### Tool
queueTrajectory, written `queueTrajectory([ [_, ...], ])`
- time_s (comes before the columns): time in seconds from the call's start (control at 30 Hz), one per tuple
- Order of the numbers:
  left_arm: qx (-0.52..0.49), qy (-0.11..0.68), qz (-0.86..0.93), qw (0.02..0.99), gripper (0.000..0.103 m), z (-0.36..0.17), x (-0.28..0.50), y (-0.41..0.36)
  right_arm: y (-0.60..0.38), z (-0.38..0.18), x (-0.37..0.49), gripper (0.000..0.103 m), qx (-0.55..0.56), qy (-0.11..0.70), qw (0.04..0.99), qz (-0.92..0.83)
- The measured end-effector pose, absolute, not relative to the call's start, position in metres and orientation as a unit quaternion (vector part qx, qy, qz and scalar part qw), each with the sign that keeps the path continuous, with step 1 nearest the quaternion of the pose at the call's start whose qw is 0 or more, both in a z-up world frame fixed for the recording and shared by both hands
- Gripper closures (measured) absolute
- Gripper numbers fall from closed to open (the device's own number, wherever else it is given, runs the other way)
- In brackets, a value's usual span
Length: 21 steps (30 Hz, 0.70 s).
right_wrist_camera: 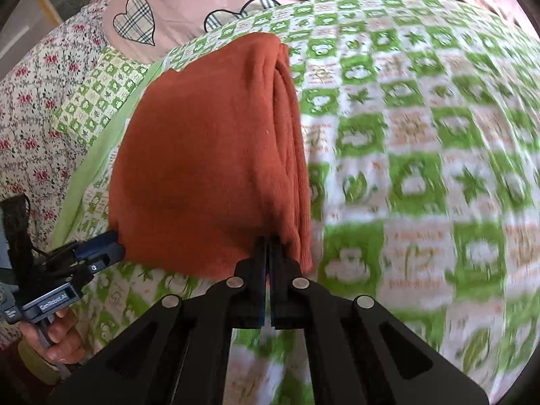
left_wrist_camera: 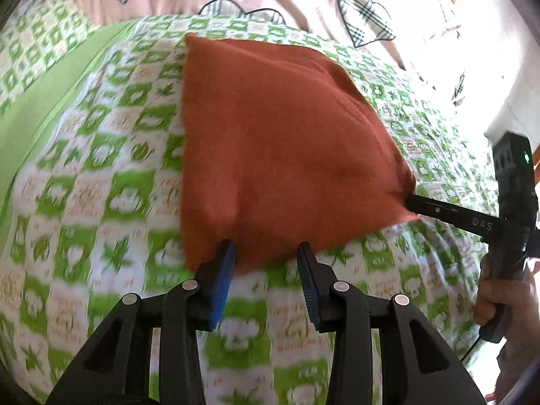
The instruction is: Fold small clothes
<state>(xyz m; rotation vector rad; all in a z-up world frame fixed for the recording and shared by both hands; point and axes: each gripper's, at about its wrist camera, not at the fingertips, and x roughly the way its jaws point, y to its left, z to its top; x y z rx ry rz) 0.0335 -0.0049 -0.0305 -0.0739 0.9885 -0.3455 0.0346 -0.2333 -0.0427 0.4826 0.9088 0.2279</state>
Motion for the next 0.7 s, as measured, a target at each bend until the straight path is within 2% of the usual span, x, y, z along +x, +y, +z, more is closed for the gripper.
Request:
queueTrajectory([
  [0.23,-0.083,0.463,-0.120,0.874,0.064,-0.014,-0.010,0.031,-0.235,-0.017,-0.016,0.097,0.256,0.395,0.873,0.124],
  [0.27,-0.090,0.457,-0.111,0.878,0.064,-0.010,-0.018,0.036,-0.233,-0.014,-0.020,0.094,0.257,0.393,0.874,0.126],
  [0.33,-0.099,0.450,-0.105,0.881,0.064,-0.001,-0.029,0.042,-0.231,-0.008,-0.034,0.075,0.260,0.384,0.877,0.128],
  [0.37,-0.092,0.442,-0.099,0.887,0.064,0.006,-0.035,0.043,-0.231,-0.005,-0.039,0.061,0.258,0.378,0.879,0.130],
  [0.4,-0.081,0.431,-0.092,0.894,0.062,0.014,-0.042,0.044,-0.228,-0.001,-0.040,0.056,0.255,0.373,0.882,0.134],
  [0.53,-0.055,0.385,-0.071,0.918,0.037,0.045,-0.070,0.046,-0.219,0.015,-0.064,0.054,0.245,0.352,0.890,0.155],
  [0.67,-0.001,0.347,-0.062,0.936,0.030,0.069,-0.086,0.033,-0.216,0.031,-0.085,0.038,0.229,0.335,0.900,0.157],
  [0.7,0.007,0.342,-0.065,0.938,0.023,0.073,-0.088,0.030,-0.216,0.035,-0.089,0.034,0.225,0.332,0.903,0.157],
])
